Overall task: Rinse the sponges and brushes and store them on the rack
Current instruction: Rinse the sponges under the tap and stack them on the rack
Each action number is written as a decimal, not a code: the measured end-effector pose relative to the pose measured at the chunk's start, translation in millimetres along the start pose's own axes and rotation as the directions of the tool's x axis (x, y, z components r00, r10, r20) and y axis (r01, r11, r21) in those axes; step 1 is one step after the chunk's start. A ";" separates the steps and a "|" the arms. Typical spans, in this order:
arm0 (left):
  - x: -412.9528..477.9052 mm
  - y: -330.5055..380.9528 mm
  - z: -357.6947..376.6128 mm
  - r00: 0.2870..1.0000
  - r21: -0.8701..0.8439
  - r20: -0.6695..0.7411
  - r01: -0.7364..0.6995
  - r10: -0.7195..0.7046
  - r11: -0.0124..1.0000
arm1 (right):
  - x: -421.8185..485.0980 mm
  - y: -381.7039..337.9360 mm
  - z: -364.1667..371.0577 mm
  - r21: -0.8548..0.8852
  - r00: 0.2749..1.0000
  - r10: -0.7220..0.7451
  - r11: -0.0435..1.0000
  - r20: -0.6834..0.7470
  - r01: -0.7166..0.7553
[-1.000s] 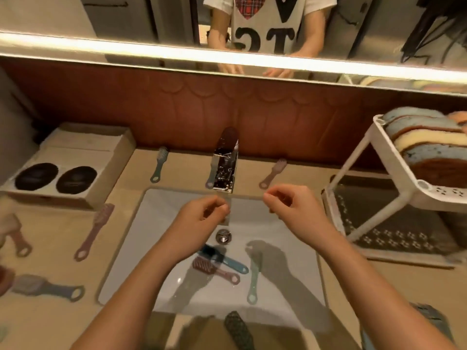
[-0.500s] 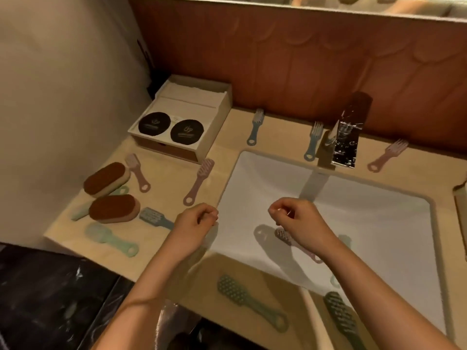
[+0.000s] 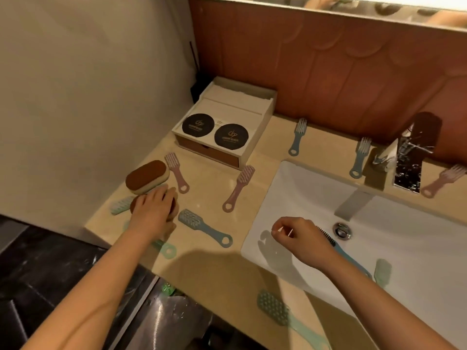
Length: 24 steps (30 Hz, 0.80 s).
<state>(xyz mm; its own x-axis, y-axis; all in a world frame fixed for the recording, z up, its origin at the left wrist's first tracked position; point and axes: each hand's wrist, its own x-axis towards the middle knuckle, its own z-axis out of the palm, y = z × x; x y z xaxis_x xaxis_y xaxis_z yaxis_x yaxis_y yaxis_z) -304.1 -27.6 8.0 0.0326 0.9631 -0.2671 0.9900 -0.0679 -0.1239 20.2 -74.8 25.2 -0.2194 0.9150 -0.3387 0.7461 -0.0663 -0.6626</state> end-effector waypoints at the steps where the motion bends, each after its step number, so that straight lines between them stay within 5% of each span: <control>1: 4.6 -4.7 -0.3 1.000 0.026 0.021 -0.002 0.001 1.000 | 0.8 -0.3 0.7 -0.007 1.000 0.000 1.000 0.005 0.000; 9: 28.2 -10.4 -3.3 0.999 0.036 0.036 -0.023 0.022 0.999 | 10.0 -2.9 6.0 -0.035 1.000 0.009 0.999 0.023 -0.008; 16: 25.3 5.1 -49.1 0.996 -0.261 -0.079 0.020 -0.042 0.965 | 17.0 -10.5 2.3 0.043 0.999 -0.024 0.999 0.030 0.022; 20: 15.8 44.7 -90.2 0.991 -0.704 -0.130 -0.078 -0.020 0.706 | 25.0 -28.4 -7.9 0.136 0.994 -0.103 0.986 0.020 0.099; 24: 12.9 86.0 -105.3 0.996 -0.919 -0.072 -0.085 0.049 0.385 | 33.5 -50.1 -15.9 0.219 0.978 -0.200 0.953 -0.058 0.207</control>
<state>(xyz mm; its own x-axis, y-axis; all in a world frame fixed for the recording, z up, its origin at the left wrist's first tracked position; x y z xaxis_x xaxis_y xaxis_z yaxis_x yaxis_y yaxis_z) -204.1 6.3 94.5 0.0907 0.9749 -0.2034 0.5043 0.1312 0.8535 -14.5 -34.6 57.7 -0.3273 0.9312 -0.1606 0.5282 0.0394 -0.8482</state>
